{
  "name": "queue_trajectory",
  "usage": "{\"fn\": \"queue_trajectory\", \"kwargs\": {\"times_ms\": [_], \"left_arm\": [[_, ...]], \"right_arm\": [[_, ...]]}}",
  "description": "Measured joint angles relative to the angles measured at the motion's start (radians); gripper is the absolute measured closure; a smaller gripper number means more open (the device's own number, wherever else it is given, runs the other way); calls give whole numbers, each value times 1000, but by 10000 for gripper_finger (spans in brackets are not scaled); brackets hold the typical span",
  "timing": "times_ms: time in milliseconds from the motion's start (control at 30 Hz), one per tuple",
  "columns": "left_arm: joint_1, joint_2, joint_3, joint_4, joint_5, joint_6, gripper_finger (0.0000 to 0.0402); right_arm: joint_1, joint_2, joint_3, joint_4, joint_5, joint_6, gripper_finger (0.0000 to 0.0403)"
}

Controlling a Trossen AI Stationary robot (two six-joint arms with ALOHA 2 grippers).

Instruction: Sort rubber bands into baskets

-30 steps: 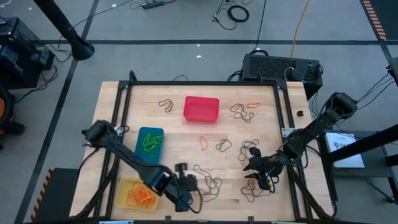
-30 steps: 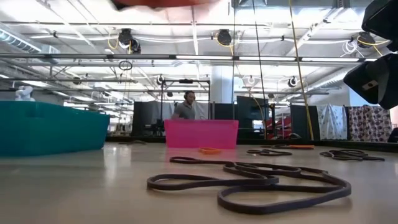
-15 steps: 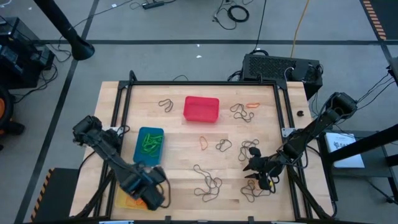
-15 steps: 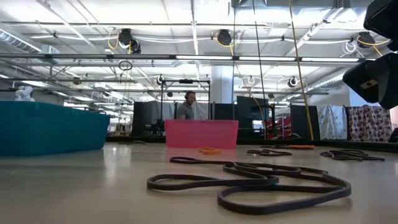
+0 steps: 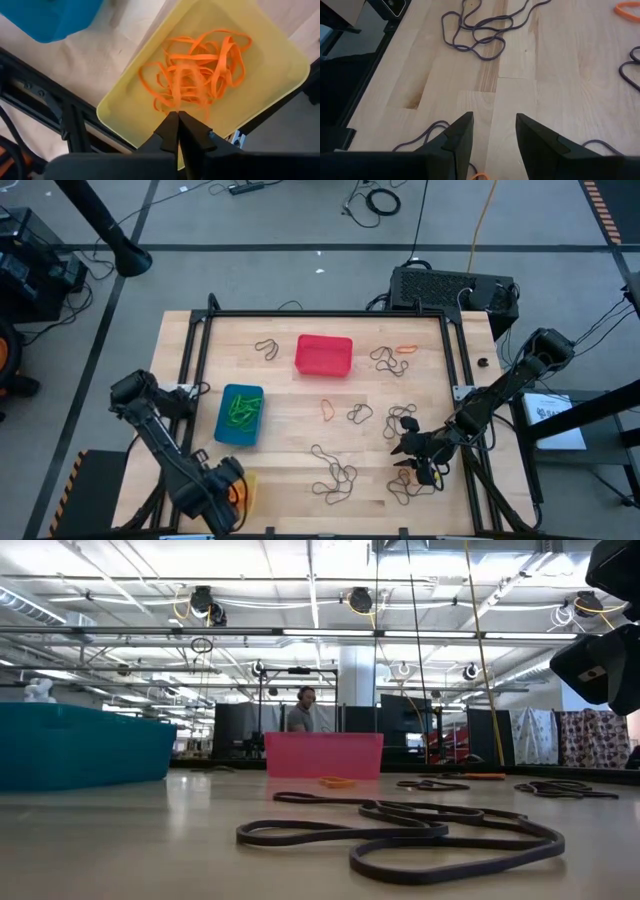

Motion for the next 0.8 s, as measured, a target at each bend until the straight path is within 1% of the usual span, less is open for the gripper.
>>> {"fn": "queue_trajectory", "kwargs": {"times_ms": [500,633,700,800], "left_arm": [[-19,0,0,-1,-5,-1,292],[-13,0,0,4,-12,-25,282],[0,0,0,2,-52,-40,281],[41,0,0,33,-180,-49,281]], "right_arm": [[0,0,0,0,-3,0,261],[0,0,0,0,-3,0,261],[0,0,0,0,-3,1,261],[0,0,0,0,-3,1,261]]}}
